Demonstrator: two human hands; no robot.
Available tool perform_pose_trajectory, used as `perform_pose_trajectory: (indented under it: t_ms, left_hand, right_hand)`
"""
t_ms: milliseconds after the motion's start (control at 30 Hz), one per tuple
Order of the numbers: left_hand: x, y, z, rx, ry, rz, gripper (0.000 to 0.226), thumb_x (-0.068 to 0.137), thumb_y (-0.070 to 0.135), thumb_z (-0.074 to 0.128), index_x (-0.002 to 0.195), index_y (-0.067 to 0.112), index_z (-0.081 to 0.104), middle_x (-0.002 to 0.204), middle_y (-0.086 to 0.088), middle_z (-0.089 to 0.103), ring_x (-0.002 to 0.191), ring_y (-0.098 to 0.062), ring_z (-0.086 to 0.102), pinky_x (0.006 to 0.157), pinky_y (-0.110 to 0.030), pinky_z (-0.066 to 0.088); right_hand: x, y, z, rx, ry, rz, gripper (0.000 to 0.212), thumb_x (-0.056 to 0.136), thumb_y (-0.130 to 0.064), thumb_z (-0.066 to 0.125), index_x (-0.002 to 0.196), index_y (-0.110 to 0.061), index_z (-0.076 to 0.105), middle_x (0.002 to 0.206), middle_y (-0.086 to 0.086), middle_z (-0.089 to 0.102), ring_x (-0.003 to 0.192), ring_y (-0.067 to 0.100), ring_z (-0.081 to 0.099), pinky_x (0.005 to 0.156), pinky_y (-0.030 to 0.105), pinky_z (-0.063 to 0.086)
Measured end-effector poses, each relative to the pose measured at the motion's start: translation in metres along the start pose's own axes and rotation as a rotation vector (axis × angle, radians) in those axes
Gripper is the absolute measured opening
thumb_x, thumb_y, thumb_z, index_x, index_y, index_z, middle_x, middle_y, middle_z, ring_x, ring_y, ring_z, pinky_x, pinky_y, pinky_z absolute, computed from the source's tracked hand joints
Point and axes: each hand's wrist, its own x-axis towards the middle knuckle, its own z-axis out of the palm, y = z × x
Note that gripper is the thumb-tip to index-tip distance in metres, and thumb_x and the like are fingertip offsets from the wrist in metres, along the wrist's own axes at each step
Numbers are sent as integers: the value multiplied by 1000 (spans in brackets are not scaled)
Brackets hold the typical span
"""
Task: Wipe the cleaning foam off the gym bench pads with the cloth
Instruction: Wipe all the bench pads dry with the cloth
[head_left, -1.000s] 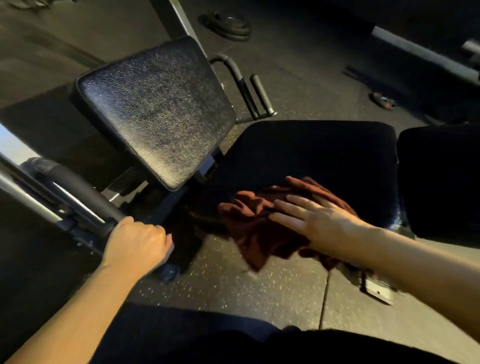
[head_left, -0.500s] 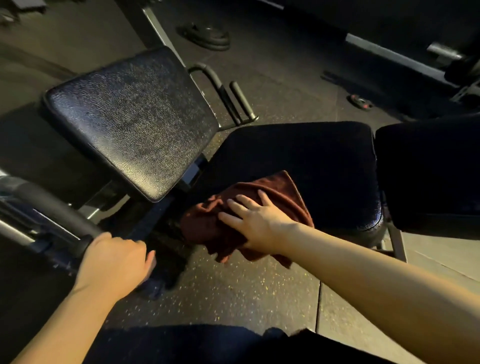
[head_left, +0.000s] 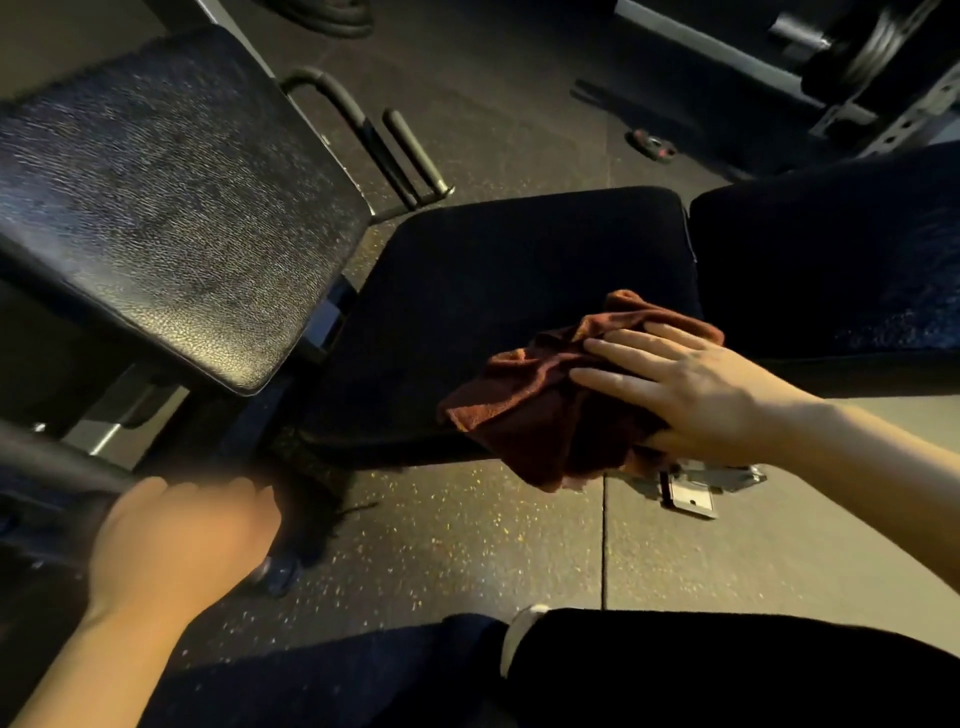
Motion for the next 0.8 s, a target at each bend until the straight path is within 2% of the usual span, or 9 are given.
perform_pose_trajectory:
  t_ms: [67,133,233,300,467,567,667,733,800]
  left_hand:
    - [-2,-2,4,-6,41,45,56,94,26,30,50,5,57,37,-8,44,33,-25,47,42,-37,44]
    - [-6,-2,1,28,81,136,72,102,23,10,54,2,61,38,-10,44,33,-24,45,46,-33,33]
    - [-4,-2,-9,136,96,98,53,97,23,29,50,8,50,37,-7,42,34,-24,44,50,-36,33]
    - [-1,1,-12,169,39,65,42,92,23,38,52,12,48,39,-6,44,37,-25,46,52,-36,35]
    - [1,4,-16,166,-5,4,38,86,26,44,50,15,48,38,-6,46,36,-23,47,52,-32,37]
    - [2,5,-19,183,-57,-7,36,86,28,45,51,16,50,40,-4,47,37,-22,46,53,-32,37]
    - [5,1,-19,190,-107,-11,34,84,32,48,53,19,53,42,-1,50,40,-21,49,55,-31,39]
    - [5,1,-20,163,-137,-9,31,83,34,47,57,20,55,47,1,53,43,-20,52,56,-31,40]
    - [9,2,-27,110,-84,-57,28,83,34,46,64,20,60,55,3,56,51,-19,55,60,-33,42]
  right_hand:
    - [21,-16,-3,37,-61,68,73,91,-58,44,150,-41,4,161,4,7,148,24,6,118,44,4]
    - [50,-34,-7,78,-136,120,68,92,-63,32,150,-43,1,161,5,-4,148,23,-5,117,52,0]
    - [103,-55,-5,186,-200,122,62,93,-65,25,149,-45,6,161,9,-7,147,27,-9,113,60,-3]
    - [141,-62,-1,236,-221,93,55,96,-61,22,148,-48,8,161,9,-6,147,28,-9,112,62,-4]
    - [203,-79,9,337,-151,51,49,100,-49,24,148,-39,22,161,7,6,148,27,1,112,60,-1]
    - [217,-92,9,491,15,54,44,101,-36,33,142,-24,39,151,8,36,142,26,27,114,52,13]
    - [229,-102,1,814,199,198,33,101,-28,35,126,-14,52,127,10,59,122,30,50,105,38,31]
    - [233,-109,-4,1156,240,291,34,102,-32,34,126,-19,54,126,6,59,121,26,51,100,31,34]
    - [239,-117,-13,1416,301,342,36,101,-41,31,127,-32,53,130,-2,58,125,19,49,110,36,31]
